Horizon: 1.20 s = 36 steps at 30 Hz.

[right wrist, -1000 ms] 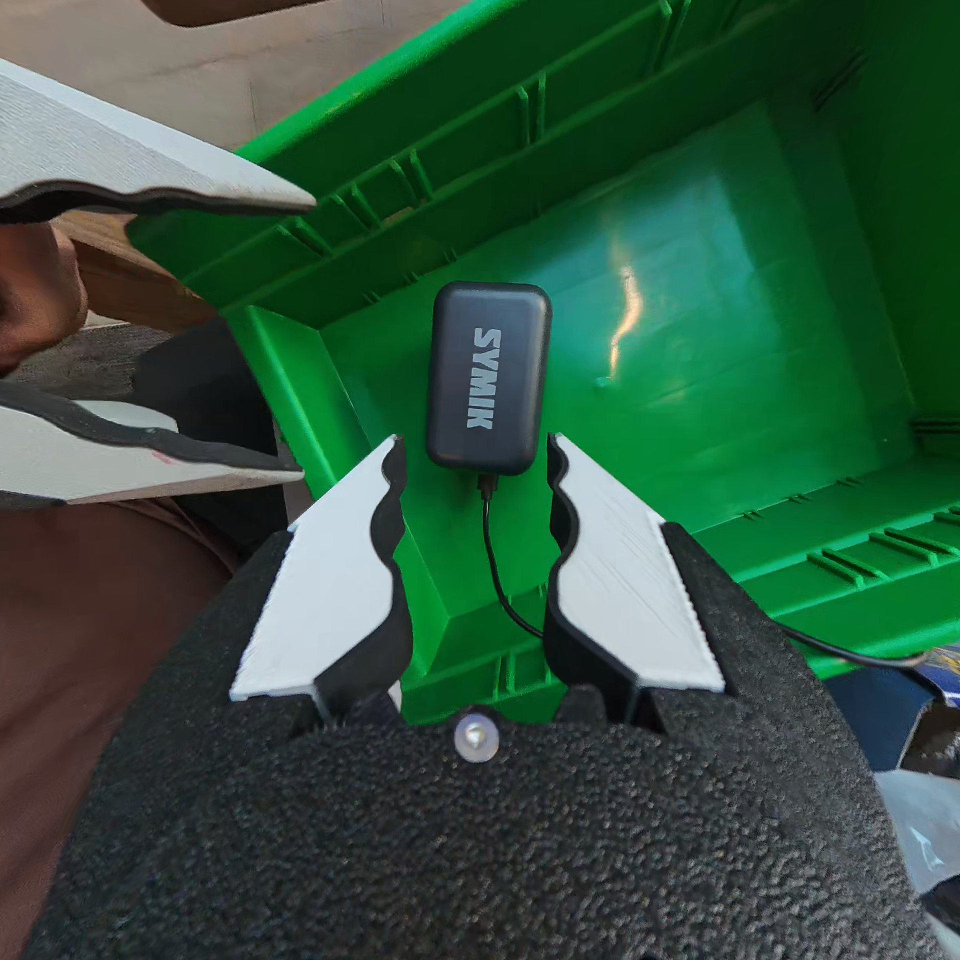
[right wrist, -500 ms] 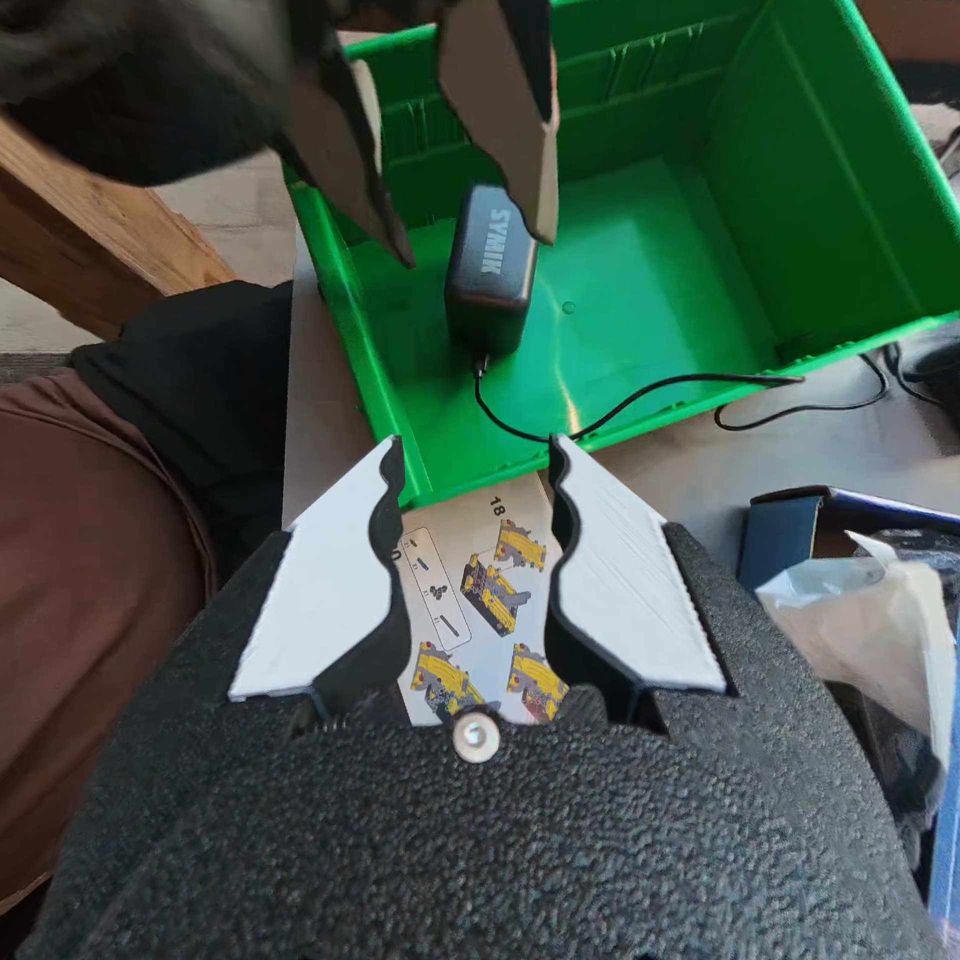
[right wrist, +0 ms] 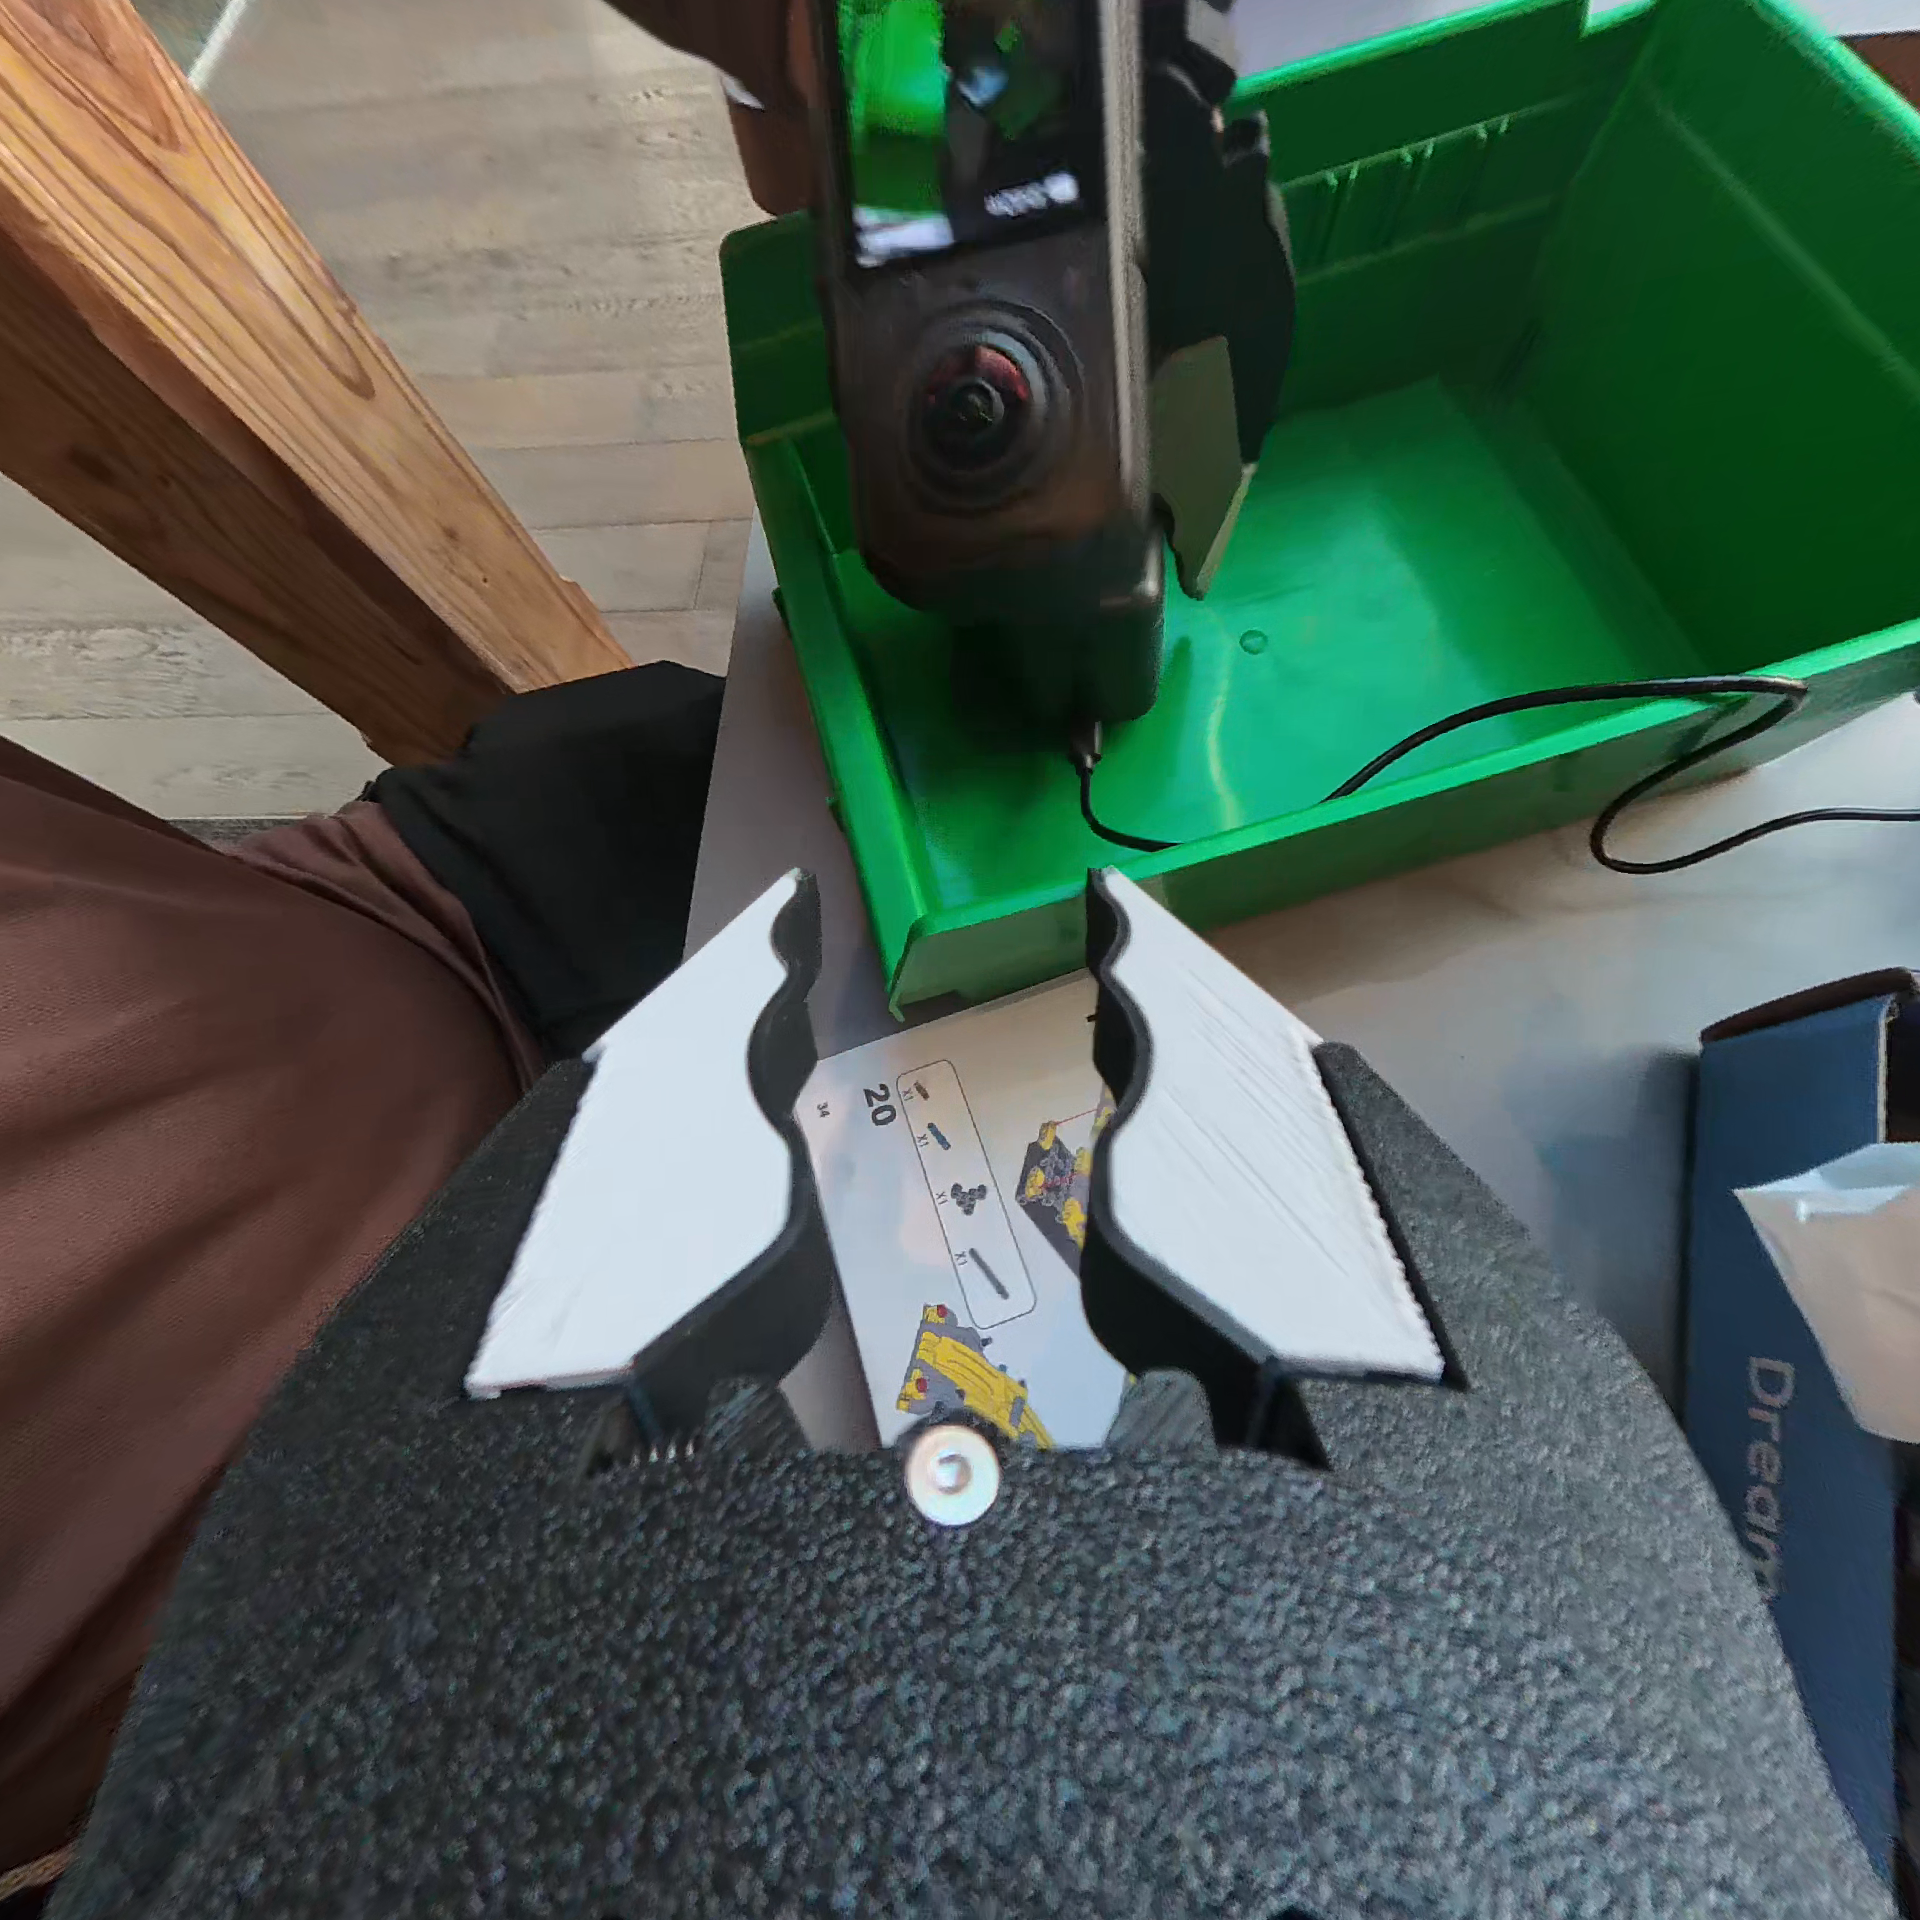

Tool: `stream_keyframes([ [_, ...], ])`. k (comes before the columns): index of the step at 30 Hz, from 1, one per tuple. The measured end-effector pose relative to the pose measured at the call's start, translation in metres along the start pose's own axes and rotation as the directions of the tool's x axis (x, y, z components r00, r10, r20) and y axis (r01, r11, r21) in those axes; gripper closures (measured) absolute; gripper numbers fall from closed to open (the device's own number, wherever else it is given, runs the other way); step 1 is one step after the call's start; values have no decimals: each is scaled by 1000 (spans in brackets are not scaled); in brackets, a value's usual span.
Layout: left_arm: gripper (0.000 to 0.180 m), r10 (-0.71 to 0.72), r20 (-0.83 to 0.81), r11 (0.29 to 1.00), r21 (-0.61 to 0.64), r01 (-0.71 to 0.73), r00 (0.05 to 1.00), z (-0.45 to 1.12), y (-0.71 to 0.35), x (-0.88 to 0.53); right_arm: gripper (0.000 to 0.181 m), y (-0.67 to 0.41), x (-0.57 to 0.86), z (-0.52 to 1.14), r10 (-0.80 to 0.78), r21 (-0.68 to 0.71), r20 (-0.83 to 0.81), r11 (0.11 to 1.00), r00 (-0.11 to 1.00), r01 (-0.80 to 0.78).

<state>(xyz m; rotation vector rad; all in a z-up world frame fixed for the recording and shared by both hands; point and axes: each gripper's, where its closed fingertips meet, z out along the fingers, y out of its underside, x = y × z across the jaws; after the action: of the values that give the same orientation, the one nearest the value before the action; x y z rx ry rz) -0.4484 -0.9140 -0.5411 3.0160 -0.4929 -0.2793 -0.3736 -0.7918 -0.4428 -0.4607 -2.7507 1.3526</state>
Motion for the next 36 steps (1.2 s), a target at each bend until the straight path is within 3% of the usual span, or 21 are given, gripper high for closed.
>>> stream_keyframes([
  [2,116,-38,82,998,53,33,996,-15,-3,-7,129,-5,6,-2,-8,27,-44,1000,999,9],
  [5,116,-225,177,952,247,178,958,-60,-10,-23,125,-16,11,-10,-1,73,-109,997,994,9],
  [7,116,-331,243,907,347,237,912,-93,-10,-35,121,-17,19,-12,48,32,-182,999,982,-43],
  [9,117,-402,318,868,430,248,859,-122,-11,-46,128,-25,15,-9,134,38,-156,991,979,-130],
  [11,116,-419,398,851,484,202,816,-145,-12,-53,94,-45,7,-1,256,119,-83,962,963,-246],
  [12,116,-420,445,850,499,171,791,-155,-12,-56,94,-54,4,5,297,163,-49,944,954,-286],
  [18,116,-400,623,835,550,-13,672,-195,-18,-56,90,-71,14,56,374,190,-178,921,910,-341],
  [25,116,-369,662,836,544,-79,652,-199,-24,-41,88,-91,27,63,267,219,-372,956,889,-196],
  [36,116,-367,674,839,537,-84,640,-196,-18,-38,88,-90,21,65,255,206,-350,960,901,-191],
])
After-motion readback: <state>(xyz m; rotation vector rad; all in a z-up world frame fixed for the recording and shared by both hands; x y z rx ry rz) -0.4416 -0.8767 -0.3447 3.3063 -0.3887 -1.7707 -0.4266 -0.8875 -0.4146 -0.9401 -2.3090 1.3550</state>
